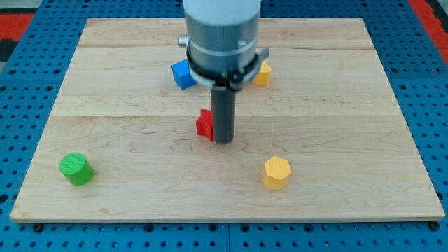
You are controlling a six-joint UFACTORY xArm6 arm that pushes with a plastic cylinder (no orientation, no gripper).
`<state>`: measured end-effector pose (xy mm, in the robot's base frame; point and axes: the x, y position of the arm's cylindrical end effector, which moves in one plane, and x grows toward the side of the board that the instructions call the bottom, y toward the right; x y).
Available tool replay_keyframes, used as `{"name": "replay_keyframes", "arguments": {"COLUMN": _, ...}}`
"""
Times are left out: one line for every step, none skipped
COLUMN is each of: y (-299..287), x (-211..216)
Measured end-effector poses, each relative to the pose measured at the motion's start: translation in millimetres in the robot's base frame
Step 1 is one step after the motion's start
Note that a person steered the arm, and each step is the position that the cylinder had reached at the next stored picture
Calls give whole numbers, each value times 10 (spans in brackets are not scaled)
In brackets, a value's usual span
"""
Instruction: Move the red star into the bottom of the green star
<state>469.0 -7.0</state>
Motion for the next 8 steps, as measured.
{"name": "replay_keyframes", "arguments": {"y": 7, "x": -319}}
{"name": "replay_keyframes", "arguments": {"y": 67, "x": -19}}
{"name": "replay_keyframes", "arguments": {"y": -216, "x": 204}}
{"name": "replay_keyframes", "arguments": {"y": -608, "x": 147}}
{"name": "replay_keyframes", "arguments": {"y": -505, "x": 24}}
{"name": "replay_keyframes", "arguments": {"y": -331, "x": -107}}
{"name": "replay_keyframes", "arguments": {"y": -197, "x": -210}}
{"name": "replay_keyframes", "arguments": {"y": -435, "x": -12}}
